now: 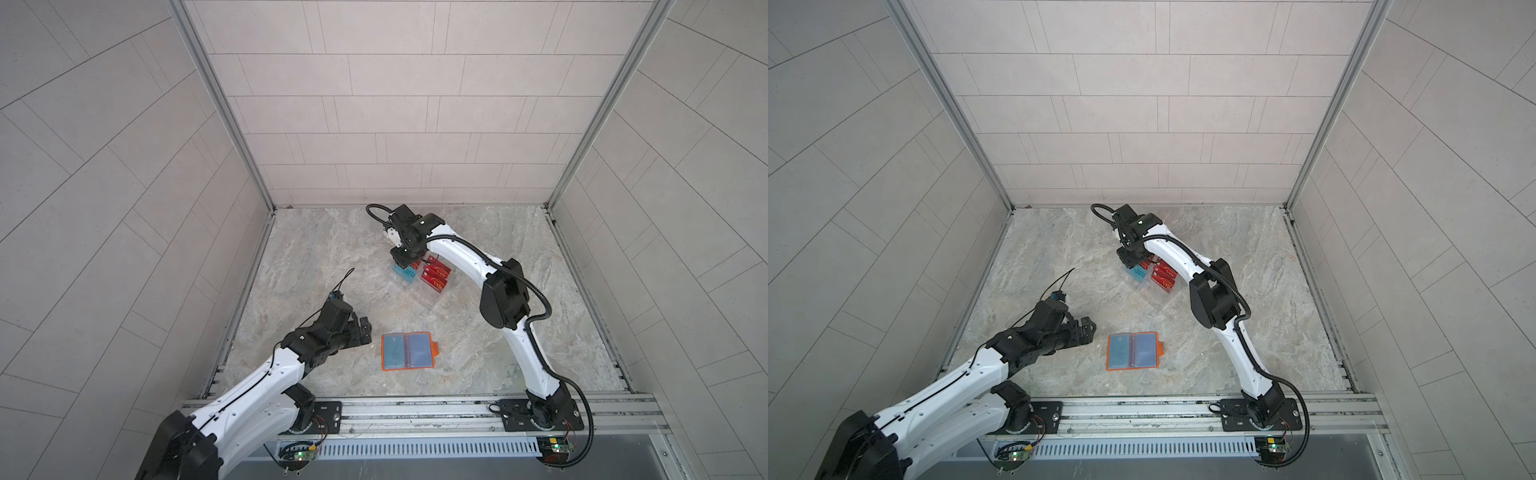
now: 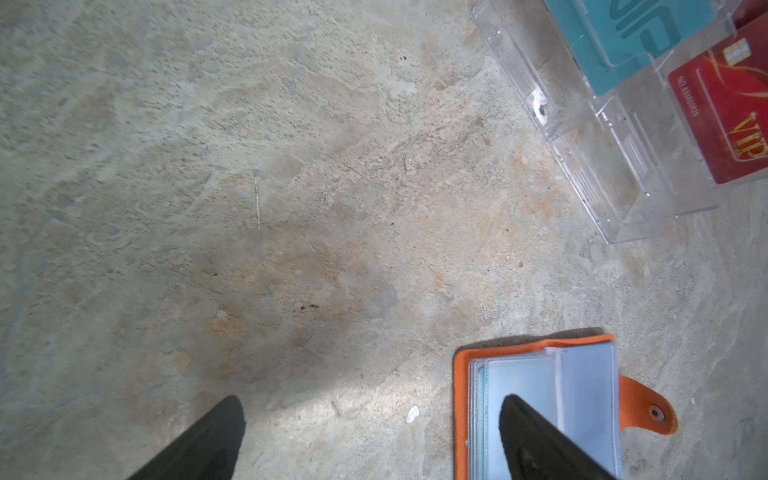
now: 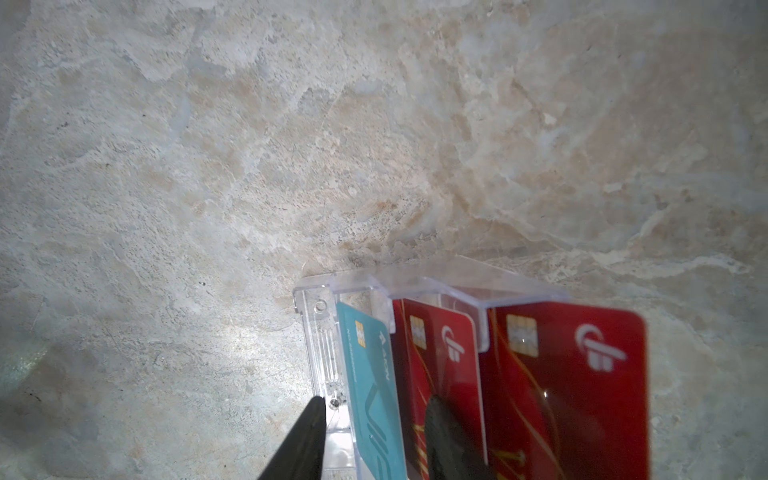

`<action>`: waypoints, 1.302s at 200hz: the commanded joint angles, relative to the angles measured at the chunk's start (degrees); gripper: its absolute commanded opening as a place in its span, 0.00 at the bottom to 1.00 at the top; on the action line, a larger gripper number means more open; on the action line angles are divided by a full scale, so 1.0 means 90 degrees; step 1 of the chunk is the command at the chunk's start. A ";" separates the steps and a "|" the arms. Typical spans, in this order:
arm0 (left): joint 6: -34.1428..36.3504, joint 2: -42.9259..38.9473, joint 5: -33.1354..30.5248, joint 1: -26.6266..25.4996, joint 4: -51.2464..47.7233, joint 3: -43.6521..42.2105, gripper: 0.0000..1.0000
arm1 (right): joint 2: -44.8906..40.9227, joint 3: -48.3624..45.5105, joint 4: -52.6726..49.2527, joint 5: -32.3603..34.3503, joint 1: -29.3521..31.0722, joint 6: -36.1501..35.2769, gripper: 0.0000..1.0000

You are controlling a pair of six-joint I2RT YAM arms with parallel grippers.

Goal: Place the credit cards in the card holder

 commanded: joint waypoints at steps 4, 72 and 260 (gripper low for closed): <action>-0.0031 0.0019 -0.0018 0.0030 0.0060 -0.0040 1.00 | 0.0147 0.0096 -0.0328 0.0147 -0.0007 -0.0213 0.42; 0.0003 0.0305 0.0088 0.0033 0.0112 0.0017 1.00 | 0.0161 0.0094 -0.0415 0.0083 0.0086 -0.0285 0.31; -0.0220 0.0834 0.0245 0.0037 0.0080 0.0255 1.00 | 0.0201 0.0205 -0.0572 -0.0346 -0.0006 -0.0619 0.02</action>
